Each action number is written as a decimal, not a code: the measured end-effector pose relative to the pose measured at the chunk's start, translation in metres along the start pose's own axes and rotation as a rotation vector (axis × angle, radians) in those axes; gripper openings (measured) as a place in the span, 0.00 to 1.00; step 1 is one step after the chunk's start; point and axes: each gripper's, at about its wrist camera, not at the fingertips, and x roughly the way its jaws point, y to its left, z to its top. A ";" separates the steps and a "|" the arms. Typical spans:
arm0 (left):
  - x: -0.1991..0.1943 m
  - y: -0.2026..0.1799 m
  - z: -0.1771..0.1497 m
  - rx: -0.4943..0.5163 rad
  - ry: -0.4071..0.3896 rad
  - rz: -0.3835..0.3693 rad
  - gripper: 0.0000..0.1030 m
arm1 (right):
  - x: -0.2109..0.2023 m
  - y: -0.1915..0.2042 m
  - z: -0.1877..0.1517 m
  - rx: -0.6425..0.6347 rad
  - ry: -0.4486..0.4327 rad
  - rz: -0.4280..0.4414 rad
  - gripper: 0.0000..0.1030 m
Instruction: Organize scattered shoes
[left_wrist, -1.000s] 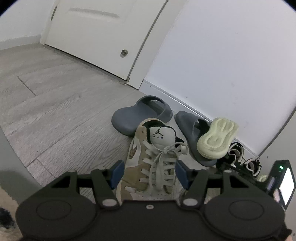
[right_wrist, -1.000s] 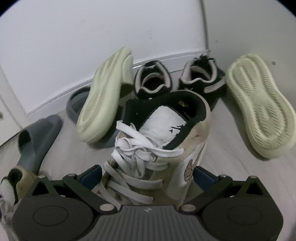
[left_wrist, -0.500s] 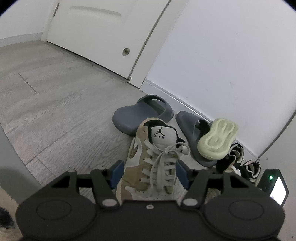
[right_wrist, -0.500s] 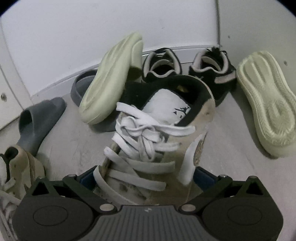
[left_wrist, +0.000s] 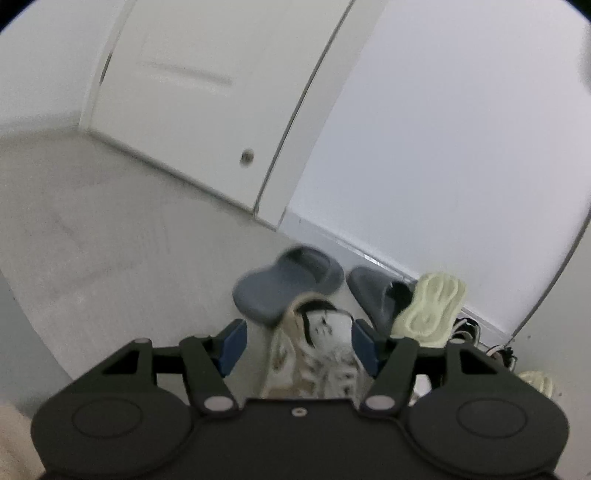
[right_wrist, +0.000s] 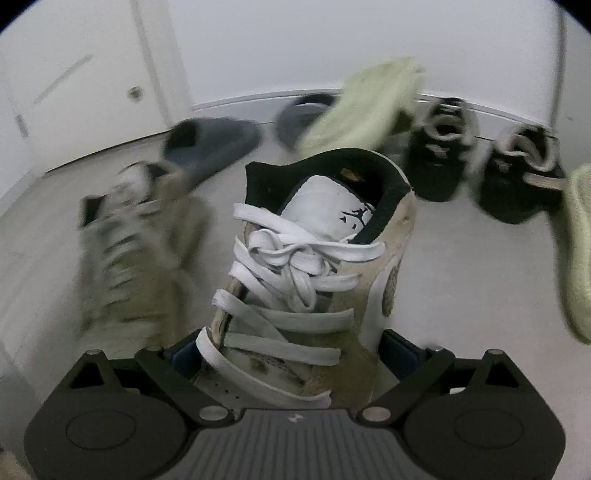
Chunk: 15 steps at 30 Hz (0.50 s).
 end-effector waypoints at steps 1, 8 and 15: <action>-0.005 0.001 0.004 0.021 -0.022 0.000 0.65 | 0.003 0.010 0.001 -0.020 0.002 0.011 0.94; -0.011 0.032 0.011 -0.103 -0.064 -0.038 0.67 | 0.023 0.064 0.010 -0.084 0.002 0.063 0.94; -0.003 0.053 0.012 -0.243 -0.065 -0.051 0.66 | 0.045 0.107 0.025 -0.113 -0.003 0.086 0.94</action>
